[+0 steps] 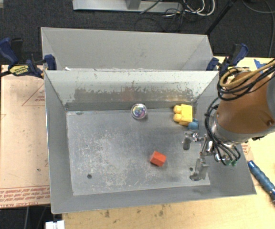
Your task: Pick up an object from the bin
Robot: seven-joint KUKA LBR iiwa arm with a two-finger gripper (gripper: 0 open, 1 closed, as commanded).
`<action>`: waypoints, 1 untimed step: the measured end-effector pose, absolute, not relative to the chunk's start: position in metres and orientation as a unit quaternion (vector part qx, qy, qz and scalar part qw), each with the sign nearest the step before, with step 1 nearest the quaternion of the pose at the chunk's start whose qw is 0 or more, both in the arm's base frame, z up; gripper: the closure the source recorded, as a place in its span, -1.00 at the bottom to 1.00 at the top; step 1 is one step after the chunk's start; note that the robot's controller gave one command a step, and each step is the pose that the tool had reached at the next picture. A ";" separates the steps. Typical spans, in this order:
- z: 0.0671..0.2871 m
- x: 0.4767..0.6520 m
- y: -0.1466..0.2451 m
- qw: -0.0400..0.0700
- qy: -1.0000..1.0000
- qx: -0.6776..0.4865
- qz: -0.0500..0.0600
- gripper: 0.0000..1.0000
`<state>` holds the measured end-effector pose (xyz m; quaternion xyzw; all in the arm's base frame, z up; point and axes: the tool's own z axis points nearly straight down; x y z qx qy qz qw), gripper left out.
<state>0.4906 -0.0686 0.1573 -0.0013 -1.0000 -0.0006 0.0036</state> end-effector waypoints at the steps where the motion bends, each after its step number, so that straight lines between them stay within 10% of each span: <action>1: 0.108 0.519 -0.011 0.001 -0.989 0.149 -0.002 -1.00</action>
Offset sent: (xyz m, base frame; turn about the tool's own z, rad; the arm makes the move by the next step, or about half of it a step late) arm 0.0288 0.0552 -0.0480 -0.3011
